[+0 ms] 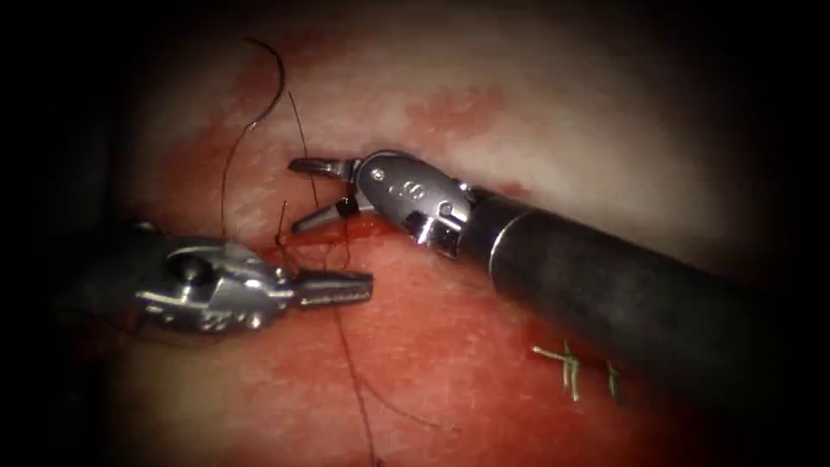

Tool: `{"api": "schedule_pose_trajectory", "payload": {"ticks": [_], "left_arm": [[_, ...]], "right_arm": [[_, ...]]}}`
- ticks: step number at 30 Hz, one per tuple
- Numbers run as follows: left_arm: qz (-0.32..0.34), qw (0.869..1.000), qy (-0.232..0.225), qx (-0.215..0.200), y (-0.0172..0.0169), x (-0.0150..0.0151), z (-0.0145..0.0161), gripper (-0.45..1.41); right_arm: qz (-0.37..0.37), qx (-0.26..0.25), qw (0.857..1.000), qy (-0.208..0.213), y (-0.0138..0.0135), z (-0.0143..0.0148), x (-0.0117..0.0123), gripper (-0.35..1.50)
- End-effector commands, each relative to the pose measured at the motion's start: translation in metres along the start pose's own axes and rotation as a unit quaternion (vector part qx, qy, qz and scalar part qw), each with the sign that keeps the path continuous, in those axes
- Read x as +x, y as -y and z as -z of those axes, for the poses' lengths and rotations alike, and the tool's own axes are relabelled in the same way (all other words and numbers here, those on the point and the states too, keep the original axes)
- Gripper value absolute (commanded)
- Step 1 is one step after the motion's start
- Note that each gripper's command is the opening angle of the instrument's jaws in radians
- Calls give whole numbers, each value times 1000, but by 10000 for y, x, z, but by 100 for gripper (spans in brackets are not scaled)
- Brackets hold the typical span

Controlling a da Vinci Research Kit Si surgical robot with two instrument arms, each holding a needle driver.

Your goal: Wound Closure

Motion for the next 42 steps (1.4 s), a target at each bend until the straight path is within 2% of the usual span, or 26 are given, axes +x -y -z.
{"api": "schedule_pose_trajectory", "payload": {"ticks": [1, 6, 14, 19, 32, 42], "left_arm": [[-2, 1000, 3, -3, 3, -8, -3, -45], [-11, 1000, 10, -12, 24, -25, 16, -45], [-28, 999, 21, -22, 47, -53, 19, -45], [-26, 999, -12, -19, 53, -67, 12, -45], [-34, 999, -32, -7, 46, -129, -11, -45], [-35, 998, -42, 11, 21, -172, -23, -45]], "right_arm": [[2, 1, 1000, 0, 0, -9, -1, 116], [8, 7, 1000, 8, 9, -12, -7, 118], [14, 27, 1000, 2, 23, -13, -11, 118], [22, 44, 999, -5, 35, -17, -12, 118], [0, 70, 997, -35, 43, -5, -6, 113], [-25, 90, 992, -80, 46, -4, -4, 109]]}}
